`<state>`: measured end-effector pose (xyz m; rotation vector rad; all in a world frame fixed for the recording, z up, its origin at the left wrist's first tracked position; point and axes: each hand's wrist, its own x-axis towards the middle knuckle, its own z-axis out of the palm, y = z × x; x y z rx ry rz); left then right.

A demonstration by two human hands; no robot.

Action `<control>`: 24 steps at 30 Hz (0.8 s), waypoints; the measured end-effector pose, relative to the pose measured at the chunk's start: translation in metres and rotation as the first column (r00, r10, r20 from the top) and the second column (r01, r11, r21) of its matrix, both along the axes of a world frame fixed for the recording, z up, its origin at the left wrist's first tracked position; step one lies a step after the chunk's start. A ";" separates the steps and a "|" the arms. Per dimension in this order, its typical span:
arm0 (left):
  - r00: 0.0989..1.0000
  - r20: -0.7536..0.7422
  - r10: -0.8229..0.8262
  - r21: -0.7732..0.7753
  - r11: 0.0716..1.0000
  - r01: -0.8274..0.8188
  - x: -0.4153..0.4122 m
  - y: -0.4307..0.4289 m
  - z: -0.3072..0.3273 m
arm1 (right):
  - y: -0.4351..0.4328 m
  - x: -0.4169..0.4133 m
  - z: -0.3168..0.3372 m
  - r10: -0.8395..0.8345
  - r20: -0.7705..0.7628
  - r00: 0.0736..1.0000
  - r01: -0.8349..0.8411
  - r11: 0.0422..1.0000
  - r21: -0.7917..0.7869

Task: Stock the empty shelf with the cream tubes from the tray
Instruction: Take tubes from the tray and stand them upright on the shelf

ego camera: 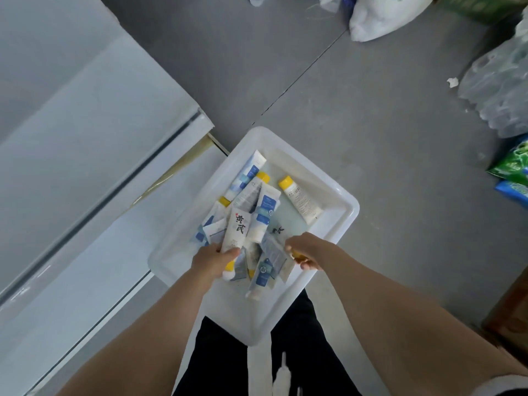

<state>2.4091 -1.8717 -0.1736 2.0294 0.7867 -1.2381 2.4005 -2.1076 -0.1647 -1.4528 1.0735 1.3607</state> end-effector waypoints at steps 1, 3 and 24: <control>0.996 -0.039 0.085 -0.027 0.996 -0.086 -0.007 0.004 0.003 | 0.005 -0.006 0.004 -0.042 0.007 0.999 0.042 0.999 -0.013; 0.982 -0.078 0.174 -0.061 0.982 -0.178 -0.018 0.012 0.009 | 0.014 -0.018 0.010 -0.125 0.043 0.991 0.127 0.991 -0.051; 0.930 0.076 0.359 -0.554 0.791 -0.260 -0.081 0.118 0.173 | 0.141 -0.136 0.176 -0.701 0.351 0.621 0.639 0.712 0.291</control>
